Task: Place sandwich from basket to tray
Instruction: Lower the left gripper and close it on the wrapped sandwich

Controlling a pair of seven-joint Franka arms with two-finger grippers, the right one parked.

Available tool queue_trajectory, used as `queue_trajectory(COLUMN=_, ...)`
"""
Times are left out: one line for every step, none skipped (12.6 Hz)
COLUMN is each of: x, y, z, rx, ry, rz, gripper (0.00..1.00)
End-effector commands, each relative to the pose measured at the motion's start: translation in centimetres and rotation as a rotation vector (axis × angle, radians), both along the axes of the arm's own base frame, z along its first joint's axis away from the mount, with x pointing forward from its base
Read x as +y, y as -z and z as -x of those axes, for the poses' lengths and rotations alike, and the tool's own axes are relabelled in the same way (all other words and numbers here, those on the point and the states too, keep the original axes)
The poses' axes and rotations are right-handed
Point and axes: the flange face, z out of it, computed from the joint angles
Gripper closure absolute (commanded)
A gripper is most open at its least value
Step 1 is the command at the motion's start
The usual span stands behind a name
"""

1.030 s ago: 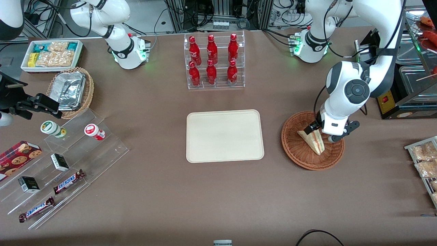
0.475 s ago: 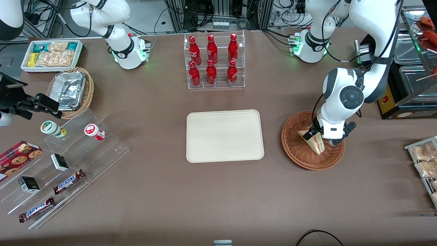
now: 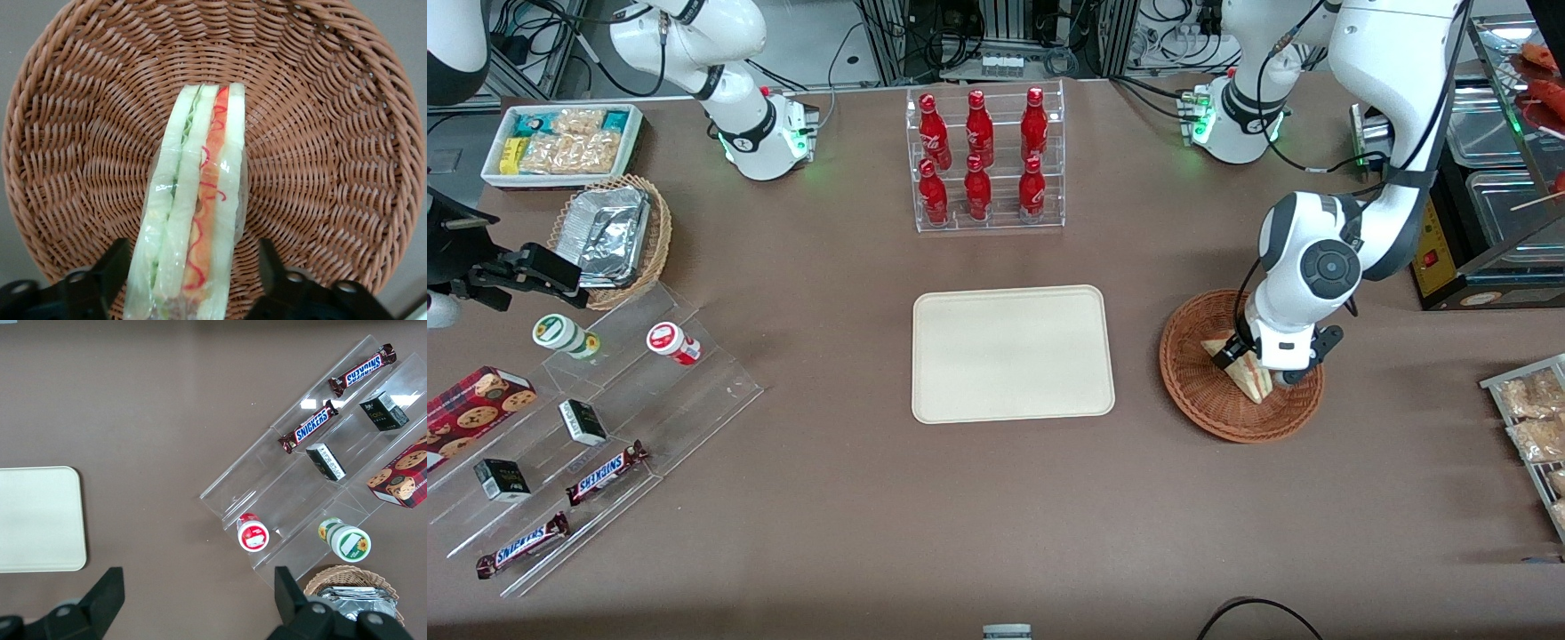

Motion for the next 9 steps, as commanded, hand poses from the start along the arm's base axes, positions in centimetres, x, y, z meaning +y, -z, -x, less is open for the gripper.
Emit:
queue_trajectory(x=0.0, y=0.0, z=0.0, rx=-0.008, ry=-0.010, rz=0.004, gripper=0.87)
queue_trajectory(x=-0.1, y=-0.3, z=0.0, rx=-0.011, ry=-0.007, rz=0.005, gripper=0.91)
queue_trajectory(x=-0.1, y=-0.6, z=0.0, rx=-0.010, ry=-0.004, rz=0.004, gripper=0.91)
queue_trajectory(x=-0.4, y=-1.8, z=0.0, rx=-0.003, ry=0.002, rz=-0.001, gripper=0.91)
queue_trajectory(x=-0.6, y=-3.3, z=-0.3, rx=0.005, ry=0.009, rz=-0.007, gripper=0.91)
queue_trajectory(x=-0.7, y=-4.8, z=-0.6, rx=0.021, ry=0.012, rz=-0.014, gripper=0.91)
queue_trajectory(x=-1.7, y=-6.5, z=-0.9, rx=0.044, ry=0.026, rz=-0.022, gripper=0.91)
queue_trajectory(x=-2.8, y=-7.9, z=-1.3, rx=0.066, ry=0.049, rz=-0.028, gripper=0.91)
queue_trajectory(x=-3.9, y=-8.9, z=-1.0, rx=0.116, ry=0.118, rz=-0.036, gripper=0.91)
